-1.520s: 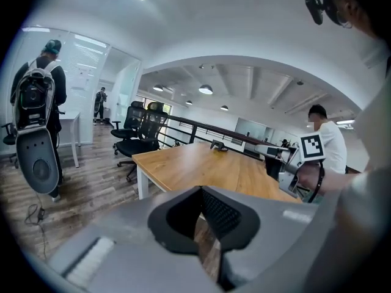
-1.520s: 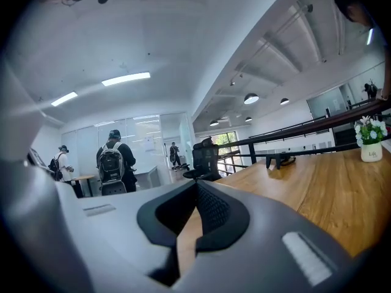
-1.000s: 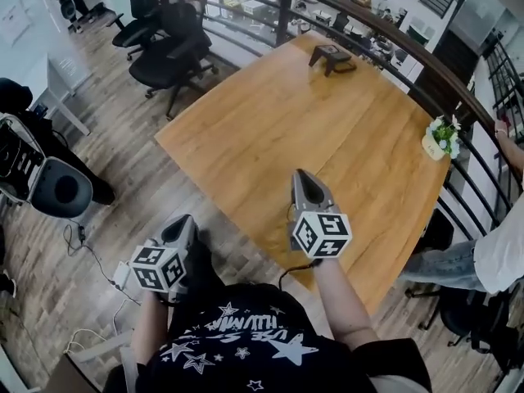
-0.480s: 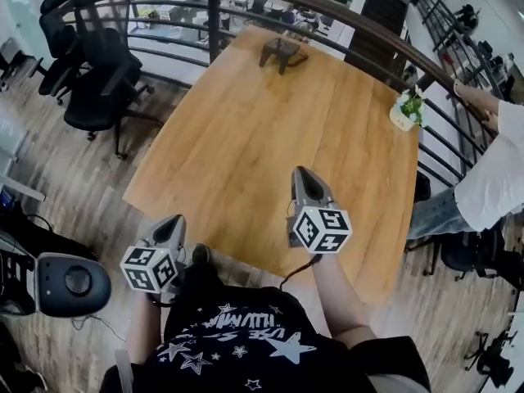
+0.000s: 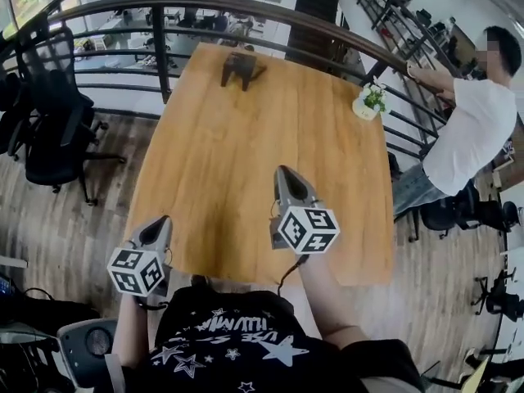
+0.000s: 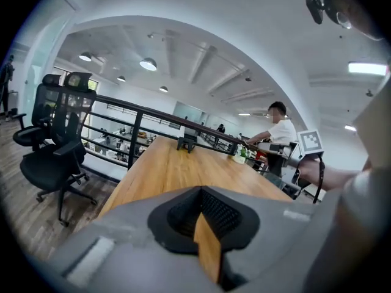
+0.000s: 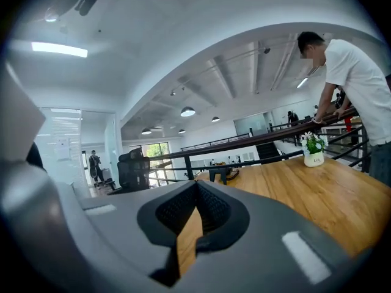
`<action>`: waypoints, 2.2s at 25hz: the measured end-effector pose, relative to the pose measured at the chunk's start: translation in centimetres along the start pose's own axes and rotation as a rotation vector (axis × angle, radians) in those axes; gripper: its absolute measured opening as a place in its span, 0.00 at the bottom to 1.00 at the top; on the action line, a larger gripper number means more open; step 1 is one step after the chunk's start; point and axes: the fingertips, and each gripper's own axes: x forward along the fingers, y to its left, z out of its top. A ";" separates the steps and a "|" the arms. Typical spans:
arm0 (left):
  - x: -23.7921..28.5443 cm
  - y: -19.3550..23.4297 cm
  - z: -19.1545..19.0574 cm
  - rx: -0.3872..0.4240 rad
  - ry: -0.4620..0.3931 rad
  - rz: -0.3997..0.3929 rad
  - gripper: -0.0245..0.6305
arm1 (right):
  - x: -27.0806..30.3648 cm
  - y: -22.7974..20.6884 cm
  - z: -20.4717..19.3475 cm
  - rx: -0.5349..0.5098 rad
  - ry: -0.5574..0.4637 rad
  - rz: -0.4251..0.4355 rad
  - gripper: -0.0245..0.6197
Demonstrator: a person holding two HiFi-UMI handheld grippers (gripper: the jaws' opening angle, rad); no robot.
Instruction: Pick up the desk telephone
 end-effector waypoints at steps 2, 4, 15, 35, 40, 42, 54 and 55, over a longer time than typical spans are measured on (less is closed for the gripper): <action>1.0 1.0 0.9 0.019 0.003 -0.032 0.04 | 0.6 0.4 0.6 0.030 -0.019 -0.018 0.04; 1.8 2.1 2.1 0.031 0.001 -0.051 0.04 | 1.3 0.7 1.1 0.052 -0.028 -0.034 0.04; 5.5 6.5 8.4 0.076 -0.020 -0.107 0.04 | 6.8 4.2 0.3 0.087 0.046 -0.057 0.04; 12.7 9.5 16.0 0.058 -0.067 -0.075 0.04 | 16.2 -0.6 8.4 0.059 0.049 0.027 0.04; 15.0 9.5 17.2 0.084 -0.066 -0.086 0.04 | 20.3 -3.0 9.6 0.197 0.112 0.045 0.04; 15.8 9.5 17.9 0.093 -0.070 -0.089 0.04 | 21.7 -3.8 9.2 0.265 0.117 0.036 0.04; 21.5 11.2 21.7 0.109 -0.076 -0.070 0.04 | 30.0 -6.2 3.1 0.433 0.162 -0.015 0.04; 22.1 11.4 21.8 0.111 -0.072 -0.070 0.04 | 30.7 -6.3 2.7 0.438 0.163 -0.015 0.06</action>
